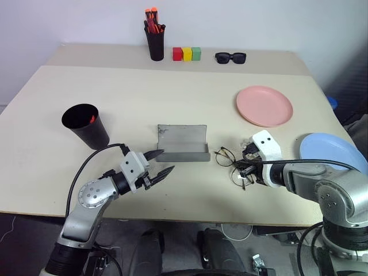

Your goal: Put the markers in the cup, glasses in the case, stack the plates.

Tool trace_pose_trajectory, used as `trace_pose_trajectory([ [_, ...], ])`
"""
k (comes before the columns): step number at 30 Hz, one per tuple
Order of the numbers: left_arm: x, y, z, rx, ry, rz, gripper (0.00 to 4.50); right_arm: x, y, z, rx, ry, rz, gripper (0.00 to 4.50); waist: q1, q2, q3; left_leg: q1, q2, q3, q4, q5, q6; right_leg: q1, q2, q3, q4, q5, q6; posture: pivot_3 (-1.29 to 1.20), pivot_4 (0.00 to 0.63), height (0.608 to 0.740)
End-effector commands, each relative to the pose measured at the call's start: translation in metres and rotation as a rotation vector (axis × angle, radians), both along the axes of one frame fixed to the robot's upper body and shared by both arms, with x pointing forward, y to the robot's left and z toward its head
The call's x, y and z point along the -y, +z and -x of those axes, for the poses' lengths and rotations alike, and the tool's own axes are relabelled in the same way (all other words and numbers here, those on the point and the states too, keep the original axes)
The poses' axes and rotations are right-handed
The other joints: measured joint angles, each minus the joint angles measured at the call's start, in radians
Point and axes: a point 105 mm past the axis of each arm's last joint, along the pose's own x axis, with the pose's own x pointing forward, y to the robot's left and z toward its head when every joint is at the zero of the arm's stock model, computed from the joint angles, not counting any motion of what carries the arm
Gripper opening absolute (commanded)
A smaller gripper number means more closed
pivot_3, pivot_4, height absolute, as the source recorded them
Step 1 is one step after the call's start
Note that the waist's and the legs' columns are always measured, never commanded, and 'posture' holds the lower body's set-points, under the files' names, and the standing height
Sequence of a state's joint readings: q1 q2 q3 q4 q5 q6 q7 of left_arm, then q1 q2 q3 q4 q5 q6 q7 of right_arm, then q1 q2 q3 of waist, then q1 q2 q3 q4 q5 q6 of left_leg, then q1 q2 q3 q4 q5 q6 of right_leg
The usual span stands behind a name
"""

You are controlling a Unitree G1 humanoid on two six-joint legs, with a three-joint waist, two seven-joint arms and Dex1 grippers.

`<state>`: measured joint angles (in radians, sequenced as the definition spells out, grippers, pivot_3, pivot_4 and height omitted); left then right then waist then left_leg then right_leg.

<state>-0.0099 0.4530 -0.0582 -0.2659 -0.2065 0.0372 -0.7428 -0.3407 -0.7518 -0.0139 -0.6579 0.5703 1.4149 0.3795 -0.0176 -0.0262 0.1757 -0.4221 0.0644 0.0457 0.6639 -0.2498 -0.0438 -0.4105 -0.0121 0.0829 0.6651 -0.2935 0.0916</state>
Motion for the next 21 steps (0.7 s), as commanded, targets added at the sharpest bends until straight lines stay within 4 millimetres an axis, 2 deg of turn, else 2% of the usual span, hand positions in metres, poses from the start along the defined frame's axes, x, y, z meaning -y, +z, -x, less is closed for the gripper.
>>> trace_pose_trajectory([
  [1, -0.018, 0.014, -0.011, 0.081, 0.128, 0.057, 2.91, -0.031, 0.047, -0.003, 0.303, 0.306, 0.107, 0.05, -0.002, 0.000, 0.000, 0.000, 0.000, 0.000, 0.000, 0.000, 0.000, 0.000, 0.000, 0.000, 0.000, 0.000, 0.000, 0.00, 0.150, 0.732],
  [3, -0.031, 0.016, -0.017, 0.102, 0.215, 0.082, 2.91, -0.045, 0.063, -0.008, 0.386, 0.398, 0.104, 0.05, -0.011, 0.000, 0.000, 0.000, 0.001, 0.000, 0.000, 0.000, 0.000, -0.001, 0.001, 0.000, 0.000, 0.000, 0.001, 0.00, 0.150, 0.732],
  [7, -0.055, 0.019, -0.026, 0.140, 0.360, 0.119, 2.91, -0.075, 0.080, -0.023, 0.531, 0.560, 0.157, 0.05, -0.026, 0.000, 0.000, 0.001, 0.001, 0.000, -0.001, 0.000, 0.000, 0.000, 0.002, -0.001, 0.000, 0.002, 0.003, 0.00, 0.150, 0.732],
  [9, -0.064, 0.019, -0.026, 0.146, 0.403, 0.134, 2.91, -0.096, 0.083, -0.032, 0.554, 0.621, 0.128, 0.05, -0.031, 0.000, 0.000, 0.001, 0.001, 0.000, -0.001, 0.000, 0.000, -0.001, 0.001, 0.000, 0.000, 0.002, 0.003, 0.00, 0.150, 0.732],
  [13, -0.076, 0.012, -0.017, 0.129, 0.418, 0.129, 2.91, -0.142, 0.075, -0.044, 0.524, 0.731, 0.046, 0.05, -0.027, 0.000, 0.000, 0.001, 0.001, 0.000, -0.001, 0.000, 0.000, -0.001, 0.001, 0.000, 0.001, 0.002, 0.003, 0.00, 0.150, 0.732],
  [17, -0.079, 0.010, -0.007, 0.108, 0.403, 0.142, 2.91, -0.151, 0.061, -0.056, 0.469, 0.733, 0.035, 0.05, -0.012, -0.001, 0.000, -0.002, 0.001, 0.000, -0.001, 0.000, 0.000, -0.002, -0.001, -0.002, 0.000, 0.002, 0.003, 0.00, 0.150, 0.732],
  [21, -0.079, 0.006, 0.009, 0.069, 0.369, 0.141, 2.91, -0.144, 0.044, -0.061, 0.406, 0.720, 0.063, 0.05, -0.003, -0.001, 0.000, -0.003, 0.000, 0.002, -0.001, 0.000, 0.000, -0.003, -0.003, -0.002, 0.000, 0.002, 0.003, 0.00, 0.150, 0.732],
])
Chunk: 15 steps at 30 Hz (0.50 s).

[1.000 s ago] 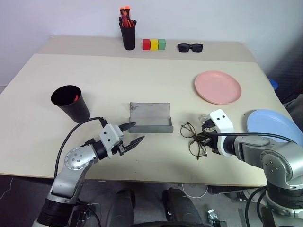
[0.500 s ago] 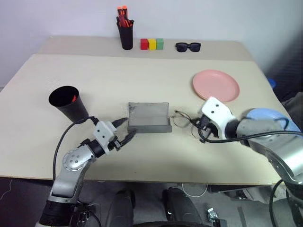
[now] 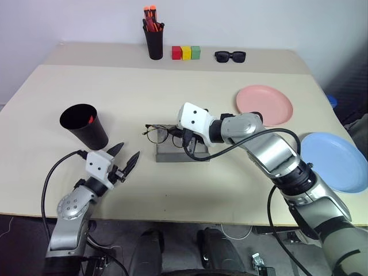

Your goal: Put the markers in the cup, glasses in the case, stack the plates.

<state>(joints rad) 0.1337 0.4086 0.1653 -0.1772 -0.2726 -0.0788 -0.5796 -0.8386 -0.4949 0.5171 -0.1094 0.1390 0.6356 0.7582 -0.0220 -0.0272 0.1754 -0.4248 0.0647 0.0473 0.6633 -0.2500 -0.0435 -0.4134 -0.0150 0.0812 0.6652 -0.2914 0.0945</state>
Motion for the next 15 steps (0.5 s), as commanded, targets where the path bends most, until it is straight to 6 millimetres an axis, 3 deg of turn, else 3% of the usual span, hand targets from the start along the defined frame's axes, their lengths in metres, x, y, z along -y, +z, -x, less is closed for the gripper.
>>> trace_pose_trajectory([
  [1, 0.002, 0.015, 0.011, 0.045, -0.038, 0.000, 2.91, 0.004, 0.000, 0.003, 0.005, 0.018, 0.021, 0.05, 0.004, 0.000, 0.000, 0.000, 0.000, 0.000, 0.000, 0.000, 0.000, 0.000, 0.000, 0.000, 0.000, 0.000, 0.000, 0.00, 0.150, 0.732],
  [9, 0.013, 0.015, 0.019, 0.019, -0.081, 0.006, 2.91, 0.023, -0.016, 0.011, -0.059, -0.004, 0.077, 0.05, 0.002, 0.000, 0.000, 0.000, 0.000, 0.000, 0.000, 0.000, 0.000, 0.000, 0.001, 0.000, 0.000, -0.001, -0.003, 0.00, 0.150, 0.732],
  [15, 0.022, 0.017, 0.019, -0.003, -0.126, 0.012, 2.91, 0.025, -0.018, 0.003, -0.056, -0.043, 0.079, 0.05, 0.001, 0.000, 0.000, 0.000, 0.001, 0.000, 0.000, 0.000, 0.000, -0.001, 0.002, 0.000, 0.000, -0.001, -0.003, 0.00, 0.150, 0.732],
])
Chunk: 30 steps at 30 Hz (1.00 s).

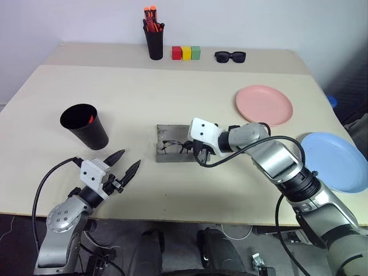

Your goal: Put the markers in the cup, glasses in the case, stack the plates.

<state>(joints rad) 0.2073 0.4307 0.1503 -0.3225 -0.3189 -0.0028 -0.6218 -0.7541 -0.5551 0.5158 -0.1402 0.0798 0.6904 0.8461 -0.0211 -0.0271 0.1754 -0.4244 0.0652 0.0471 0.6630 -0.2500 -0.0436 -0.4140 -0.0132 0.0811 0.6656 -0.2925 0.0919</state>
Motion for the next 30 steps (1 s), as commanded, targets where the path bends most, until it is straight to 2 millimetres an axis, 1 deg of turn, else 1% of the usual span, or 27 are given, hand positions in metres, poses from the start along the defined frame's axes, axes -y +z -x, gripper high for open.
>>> trace_pose_trajectory([
  [1, 0.006, 0.010, 0.001, 0.021, -0.033, 0.004, 2.91, -0.002, 0.013, -0.003, 0.044, -0.002, -0.028, 0.05, 0.001, 0.000, 0.000, 0.000, 0.000, 0.000, 0.000, 0.000, 0.000, 0.000, 0.000, 0.000, 0.000, 0.000, 0.000, 0.00, 0.150, 0.732],
  [2, 0.007, 0.010, 0.001, 0.020, -0.033, 0.003, 2.91, -0.002, 0.013, -0.003, 0.042, 0.000, -0.029, 0.05, 0.001, 0.000, 0.000, 0.000, 0.000, 0.000, 0.000, 0.000, 0.000, 0.000, 0.000, 0.000, 0.000, 0.000, 0.000, 0.00, 0.150, 0.732],
  [4, 0.007, 0.009, 0.000, 0.014, -0.041, 0.000, 2.91, -0.003, 0.015, -0.002, 0.041, 0.006, -0.037, 0.61, 0.001, 0.000, 0.000, 0.000, 0.000, 0.000, 0.000, 0.000, 0.000, 0.000, 0.000, 0.000, 0.000, 0.000, 0.000, 0.00, 0.150, 0.732],
  [5, 0.007, 0.009, 0.000, 0.012, -0.043, 0.000, 2.91, -0.003, 0.016, -0.003, 0.052, 0.006, -0.042, 0.81, 0.001, 0.000, 0.000, 0.000, 0.000, 0.000, 0.000, 0.000, 0.000, 0.000, 0.000, 0.000, 0.000, 0.000, 0.000, 0.00, 0.150, 0.732],
  [8, 0.007, 0.011, -0.006, 0.011, -0.032, 0.013, 2.91, -0.006, 0.031, 0.000, 0.119, 0.043, -0.093, 2.21, 0.001, 0.000, 0.000, 0.000, 0.000, 0.000, 0.000, 0.000, 0.000, 0.000, 0.000, 0.000, 0.000, 0.000, 0.000, 0.00, 0.150, 0.732],
  [11, 0.010, 0.019, -0.011, 0.021, -0.039, 0.042, 2.91, -0.005, 0.037, 0.004, 0.135, 0.067, -0.119, 2.21, 0.003, 0.000, 0.000, 0.000, 0.000, 0.000, 0.000, 0.000, 0.000, 0.000, 0.000, 0.000, 0.000, 0.001, 0.001, 0.00, 0.150, 0.732],
  [13, 0.012, 0.022, -0.020, -0.002, -0.036, 0.074, 2.91, -0.002, 0.039, 0.005, 0.149, 0.063, -0.127, 2.21, 0.004, 0.000, 0.000, 0.000, 0.000, 0.000, 0.000, 0.000, 0.000, 0.000, 0.000, 0.000, 0.000, 0.001, 0.002, 0.00, 0.150, 0.732],
  [15, 0.016, 0.028, -0.032, -0.046, -0.044, 0.126, 2.35, 0.004, 0.038, 0.005, 0.153, 0.038, -0.133, 2.27, 0.006, 0.000, 0.000, 0.000, 0.000, 0.000, 0.000, 0.000, 0.000, 0.000, 0.000, 0.000, 0.000, 0.001, 0.002, 0.00, 0.150, 0.732],
  [16, 0.018, 0.031, -0.041, -0.060, -0.031, 0.121, 2.09, 0.007, 0.037, 0.005, 0.153, 0.024, -0.135, 2.27, 0.006, 0.000, 0.000, 0.000, 0.000, -0.001, 0.000, 0.000, 0.000, 0.000, 0.001, 0.000, 0.000, 0.001, 0.002, 0.00, 0.150, 0.732],
  [17, 0.020, 0.034, -0.049, -0.072, -0.020, 0.113, 1.56, 0.010, 0.035, 0.005, 0.152, 0.010, -0.137, 2.27, 0.009, 0.000, 0.000, 0.000, -0.001, -0.001, 0.000, 0.000, 0.000, 0.001, 0.001, 0.000, 0.000, 0.001, 0.002, 0.00, 0.150, 0.732],
  [18, 0.023, 0.038, -0.058, -0.081, -0.012, 0.101, 1.16, 0.013, 0.034, 0.006, 0.148, -0.003, -0.140, 2.27, 0.007, 0.000, 0.000, 0.000, -0.001, -0.001, 0.001, 0.000, 0.000, 0.001, 0.001, 0.000, 0.000, 0.001, 0.003, 0.00, 0.150, 0.732],
  [19, 0.025, 0.041, -0.065, -0.084, -0.006, 0.089, 0.58, 0.015, 0.033, 0.007, 0.146, -0.013, -0.143, 2.27, 0.007, 0.000, 0.000, 0.000, -0.001, -0.001, 0.001, 0.000, 0.000, 0.001, 0.001, 0.000, 0.000, 0.001, 0.003, 0.00, 0.150, 0.732],
  [20, 0.028, 0.044, -0.072, -0.094, 0.000, 0.082, 0.13, 0.018, 0.032, 0.008, 0.144, -0.023, -0.144, 2.27, 0.007, 0.000, 0.000, 0.000, -0.001, -0.001, 0.001, 0.000, 0.000, 0.001, 0.001, 0.000, 0.000, 0.002, 0.003, 0.00, 0.150, 0.732],
  [22, 0.038, 0.054, -0.093, -0.137, 0.004, 0.062, 0.05, 0.030, 0.027, 0.012, 0.151, -0.050, -0.136, 2.27, 0.009, 0.000, 0.000, 0.000, -0.001, -0.001, 0.001, 0.000, 0.000, 0.001, 0.001, 0.000, 0.000, 0.002, 0.003, 0.00, 0.150, 0.732],
  [24, 0.057, 0.072, -0.114, -0.168, -0.039, 0.061, 0.05, 0.044, 0.024, 0.021, 0.166, -0.066, -0.143, 2.27, 0.014, -0.001, 0.000, -0.001, -0.002, -0.003, 0.001, 0.000, 0.000, 0.001, 0.002, -0.001, 0.000, 0.002, 0.003, 0.00, 0.150, 0.732],
  [26, 0.072, 0.088, -0.128, -0.187, -0.074, 0.066, 0.05, 0.052, 0.026, 0.032, 0.197, -0.062, -0.165, 2.27, 0.024, -0.002, 0.001, -0.002, -0.002, -0.005, 0.001, 0.000, 0.000, 0.002, 0.002, -0.002, 0.000, 0.002, 0.003, 0.00, 0.150, 0.732],
  [27, 0.077, 0.092, -0.134, -0.205, -0.081, 0.058, 0.05, 0.055, 0.027, 0.037, 0.213, -0.059, -0.180, 2.27, 0.022, -0.002, 0.001, -0.002, -0.003, -0.005, 0.002, 0.000, 0.000, 0.002, 0.002, -0.002, -0.001, 0.002, 0.003, 0.00, 0.150, 0.732],
  [30, 0.086, 0.089, -0.151, -0.292, -0.068, 0.000, 0.05, 0.062, 0.029, 0.048, 0.230, -0.079, -0.215, 2.27, 0.007, -0.001, 0.000, -0.001, -0.003, -0.004, 0.001, 0.000, 0.000, 0.002, 0.002, -0.001, -0.001, 0.001, 0.004, 0.00, 0.150, 0.732],
])
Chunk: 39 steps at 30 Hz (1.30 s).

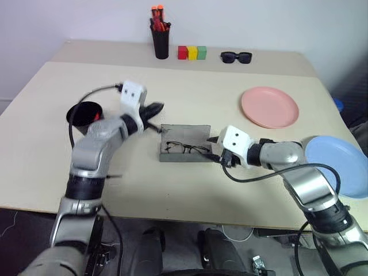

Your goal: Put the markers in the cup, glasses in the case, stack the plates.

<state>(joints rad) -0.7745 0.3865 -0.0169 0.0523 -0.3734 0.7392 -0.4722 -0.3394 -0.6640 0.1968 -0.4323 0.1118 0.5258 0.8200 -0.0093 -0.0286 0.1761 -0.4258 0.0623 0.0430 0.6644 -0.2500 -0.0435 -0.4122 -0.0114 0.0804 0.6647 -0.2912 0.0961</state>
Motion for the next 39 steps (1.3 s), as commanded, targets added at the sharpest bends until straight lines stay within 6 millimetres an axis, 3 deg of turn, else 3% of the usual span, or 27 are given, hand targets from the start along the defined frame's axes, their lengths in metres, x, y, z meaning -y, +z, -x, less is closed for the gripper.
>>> trace_pose_trajectory([
  [1, 0.009, -0.016, -0.016, -0.108, 0.000, -0.095, 0.05, 0.007, 0.023, 0.013, 0.107, -0.015, -0.052, 2.27, -0.008, 0.001, 0.000, 0.000, 0.000, 0.000, 0.000, 0.000, 0.000, 0.000, 0.000, 0.000, 0.000, 0.000, 0.000, 0.00, 0.150, 0.732],
  [7, 0.025, -0.041, -0.035, -0.270, -0.061, -0.202, 0.05, 0.018, 0.013, 0.023, 0.103, -0.104, -0.055, 2.27, -0.009, 0.000, 0.000, 0.001, 0.000, -0.001, -0.001, 0.000, 0.000, -0.001, 0.002, 0.000, 0.001, 0.000, 0.000, 0.00, 0.150, 0.732],
  [14, 0.028, -0.052, -0.031, -0.354, -0.173, -0.226, 0.05, 0.026, 0.014, 0.032, 0.097, -0.138, -0.056, 2.27, -0.003, 0.000, 0.000, 0.000, 0.000, -0.001, -0.001, 0.000, 0.000, -0.001, 0.001, 0.000, 0.001, 0.000, 0.000, 0.00, 0.150, 0.732],
  [21, 0.029, -0.051, -0.005, -0.306, -0.344, -0.249, 0.05, 0.035, 0.010, 0.032, 0.071, -0.187, -0.094, 2.27, -0.005, 0.000, 0.000, 0.000, 0.000, -0.001, -0.001, 0.000, 0.000, -0.001, 0.001, 0.000, 0.001, 0.000, 0.000, 0.00, 0.150, 0.732],
  [29, 0.025, -0.054, 0.044, -0.141, -0.523, -0.365, 0.05, 0.041, 0.009, 0.025, 0.057, -0.214, -0.120, 2.27, -0.004, 0.000, 0.000, 0.000, 0.001, -0.001, 0.000, 0.000, 0.000, 0.000, 0.001, 0.000, 0.001, 0.000, 0.000, 0.00, 0.150, 0.732],
  [32, 0.025, -0.065, 0.062, -0.080, -0.574, -0.440, 0.05, 0.045, 0.010, 0.020, 0.048, -0.231, -0.128, 2.27, -0.002, 0.000, 0.000, 0.000, 0.000, -0.001, 0.000, 0.000, 0.000, 0.000, 0.000, 0.000, 0.001, 0.000, 0.000, 0.00, 0.150, 0.732],
  [36, 0.022, -0.078, 0.070, -0.026, -0.585, -0.488, 0.05, 0.053, 0.009, 0.010, 0.019, -0.275, -0.102, 2.27, -0.001, 0.001, 0.000, 0.001, 0.000, -0.001, 0.001, 0.000, 0.000, 0.001, 0.000, 0.000, 0.001, 0.000, 0.000, 0.00, 0.150, 0.732],
  [39, 0.025, -0.073, 0.074, 0.084, -0.574, -0.437, 0.05, 0.067, 0.012, -0.004, 0.038, -0.342, -0.038, 2.27, -0.003, 0.001, -0.001, 0.001, 0.000, 0.000, 0.001, 0.000, 0.000, 0.002, 0.000, 0.001, 0.001, 0.000, 0.000, 0.00, 0.150, 0.732],
])
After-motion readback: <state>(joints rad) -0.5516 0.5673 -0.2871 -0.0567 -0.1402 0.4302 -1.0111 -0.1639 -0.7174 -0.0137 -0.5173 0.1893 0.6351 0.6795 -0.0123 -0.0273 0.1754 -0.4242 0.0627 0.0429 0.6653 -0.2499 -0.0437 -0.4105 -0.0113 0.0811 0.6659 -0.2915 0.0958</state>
